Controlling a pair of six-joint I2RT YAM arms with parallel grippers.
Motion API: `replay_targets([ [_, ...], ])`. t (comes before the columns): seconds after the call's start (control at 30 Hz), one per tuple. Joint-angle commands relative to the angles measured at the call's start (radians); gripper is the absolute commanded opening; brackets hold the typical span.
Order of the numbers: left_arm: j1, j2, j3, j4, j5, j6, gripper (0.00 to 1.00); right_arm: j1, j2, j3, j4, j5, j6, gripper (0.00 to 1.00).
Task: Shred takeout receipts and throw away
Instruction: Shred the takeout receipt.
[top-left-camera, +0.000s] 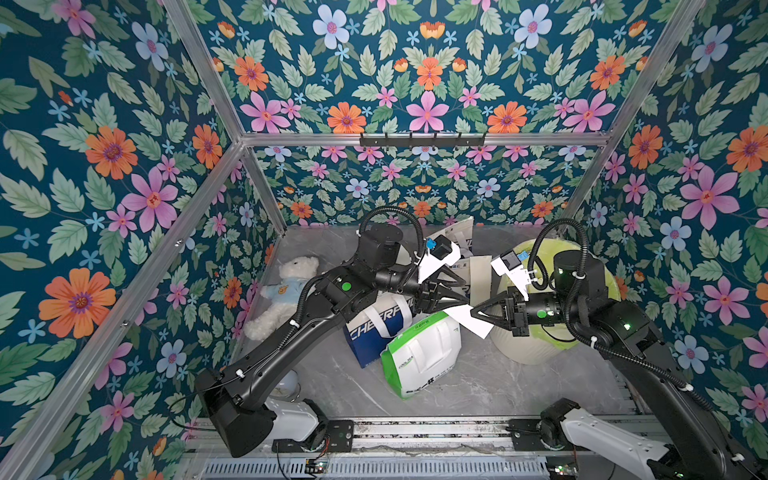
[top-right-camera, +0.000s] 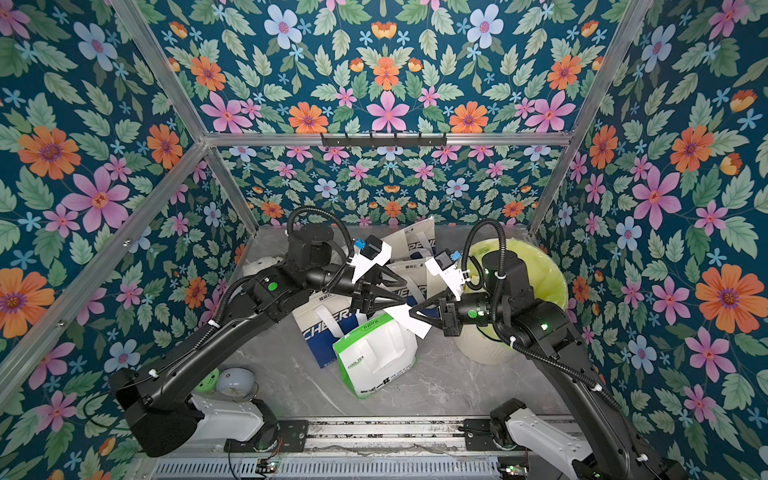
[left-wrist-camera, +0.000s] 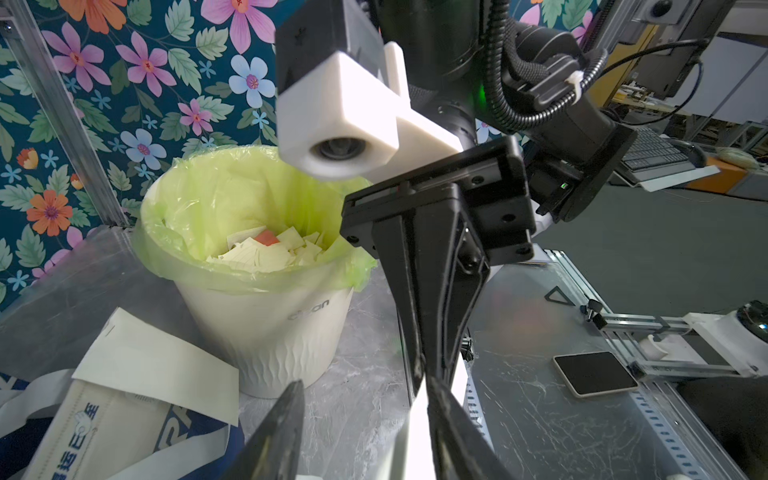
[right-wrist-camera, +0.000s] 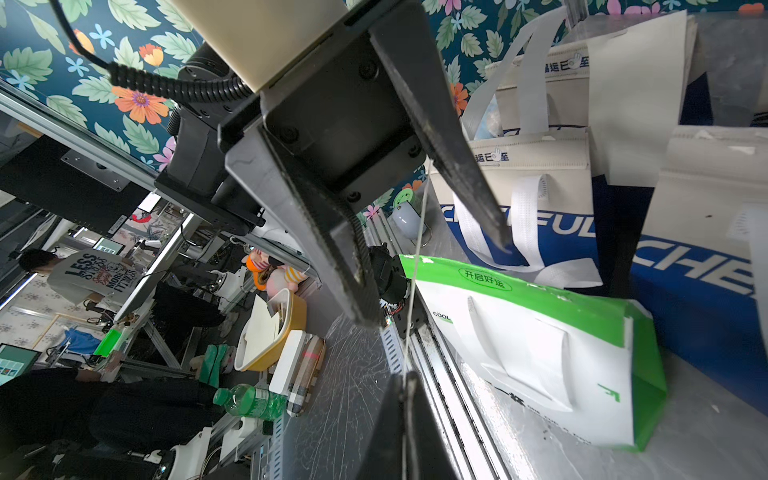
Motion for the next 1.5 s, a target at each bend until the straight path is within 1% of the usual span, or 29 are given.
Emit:
replay_targets([
  [0.0, 0.001, -0.007, -0.010, 0.041, 0.053, -0.033, 0.46, 0.003, -0.001, 0.004, 0.012, 0.019, -0.018, 0.00],
  [0.1, 0.001, -0.011, -0.016, 0.046, 0.073, -0.038, 0.43, 0.003, 0.000, 0.010, -0.015, 0.059, -0.040, 0.00],
  [0.17, 0.001, -0.012, -0.019, 0.042, 0.076, -0.037, 0.42, 0.002, 0.002, 0.013, -0.020, 0.066, -0.044, 0.00],
  [0.23, 0.000, -0.010, -0.020, 0.032, 0.082, -0.032, 0.38, 0.001, 0.000, 0.017, -0.020, 0.069, -0.044, 0.00],
  [0.5, 0.001, -0.019, -0.033, 0.011, 0.079, -0.029, 0.36, 0.002, 0.001, 0.032, -0.040, 0.090, -0.062, 0.00],
  [0.63, 0.001, -0.018, -0.032, -0.003, 0.070, -0.025, 0.31, 0.002, 0.006, 0.034, -0.043, 0.088, -0.059, 0.00],
  [0.7, 0.001, -0.018, -0.031, 0.000, 0.070, -0.026, 0.27, 0.002, 0.009, 0.036, -0.043, 0.086, -0.058, 0.00],
  [0.8, 0.001, -0.016, -0.031, 0.006, 0.058, -0.031, 0.10, 0.001, 0.012, 0.038, -0.044, 0.084, -0.057, 0.00],
  [0.9, 0.001, -0.012, -0.029, 0.004, 0.052, -0.032, 0.00, 0.002, 0.016, 0.042, -0.046, 0.082, -0.057, 0.00],
  [1.03, 0.000, -0.012, -0.033, 0.012, 0.049, -0.034, 0.00, 0.002, 0.020, 0.049, -0.054, 0.094, -0.063, 0.00],
  [1.13, -0.001, -0.026, -0.055, 0.053, 0.044, -0.057, 0.00, 0.002, 0.014, 0.043, -0.038, 0.106, -0.060, 0.39],
  [1.17, 0.000, -0.033, -0.068, 0.075, 0.039, -0.068, 0.00, 0.001, 0.010, 0.038, -0.026, 0.105, -0.053, 0.44],
  [1.27, -0.001, -0.065, -0.129, 0.178, 0.001, -0.109, 0.00, 0.001, 0.001, 0.023, 0.021, 0.091, -0.031, 0.46],
  [1.33, -0.001, -0.094, -0.198, 0.298, -0.036, -0.175, 0.00, 0.001, 0.003, 0.012, 0.050, 0.085, -0.017, 0.44],
  [1.37, -0.001, -0.114, -0.251, 0.391, -0.048, -0.230, 0.00, 0.002, 0.003, 0.006, 0.067, 0.081, -0.007, 0.43],
  [1.47, -0.005, -0.157, -0.397, 0.688, -0.079, -0.394, 0.00, 0.002, 0.001, -0.016, 0.128, 0.071, 0.025, 0.42],
])
